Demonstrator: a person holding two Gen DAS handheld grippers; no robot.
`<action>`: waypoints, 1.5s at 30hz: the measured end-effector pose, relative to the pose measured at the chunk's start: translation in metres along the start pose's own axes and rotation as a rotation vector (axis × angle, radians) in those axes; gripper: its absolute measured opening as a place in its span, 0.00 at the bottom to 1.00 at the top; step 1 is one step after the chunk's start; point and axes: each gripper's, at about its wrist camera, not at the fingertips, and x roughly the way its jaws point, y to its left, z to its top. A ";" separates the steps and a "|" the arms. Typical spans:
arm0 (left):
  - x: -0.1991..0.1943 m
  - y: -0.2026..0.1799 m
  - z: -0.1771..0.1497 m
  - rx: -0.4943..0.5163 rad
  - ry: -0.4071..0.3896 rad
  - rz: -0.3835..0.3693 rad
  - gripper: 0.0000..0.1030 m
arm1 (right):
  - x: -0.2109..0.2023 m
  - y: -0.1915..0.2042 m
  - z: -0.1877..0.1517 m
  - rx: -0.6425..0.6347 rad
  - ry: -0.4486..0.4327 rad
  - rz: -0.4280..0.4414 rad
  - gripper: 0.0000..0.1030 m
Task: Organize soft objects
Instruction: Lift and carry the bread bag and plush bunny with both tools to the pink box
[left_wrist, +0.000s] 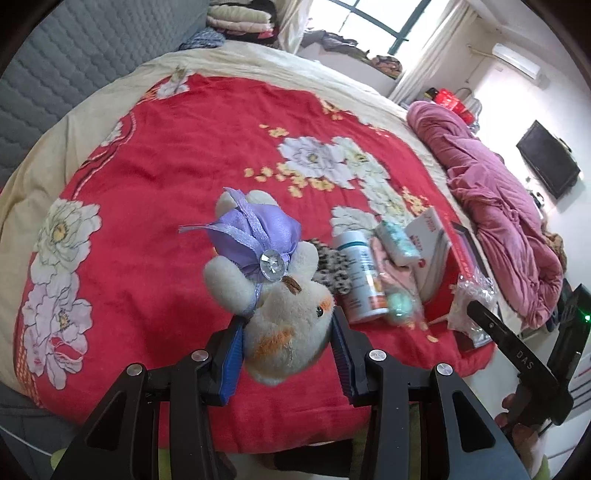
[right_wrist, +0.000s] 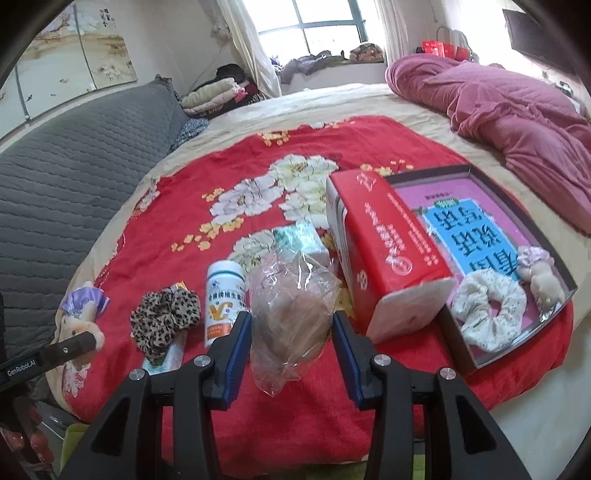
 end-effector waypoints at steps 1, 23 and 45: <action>0.000 -0.004 0.000 0.000 -0.001 -0.007 0.43 | -0.003 0.000 0.002 -0.003 -0.008 -0.002 0.43; -0.001 -0.164 0.007 0.243 -0.029 -0.148 0.43 | -0.072 -0.067 0.033 0.076 -0.163 -0.051 0.43; 0.055 -0.316 -0.010 0.482 0.053 -0.261 0.43 | -0.105 -0.182 0.047 0.227 -0.246 -0.189 0.43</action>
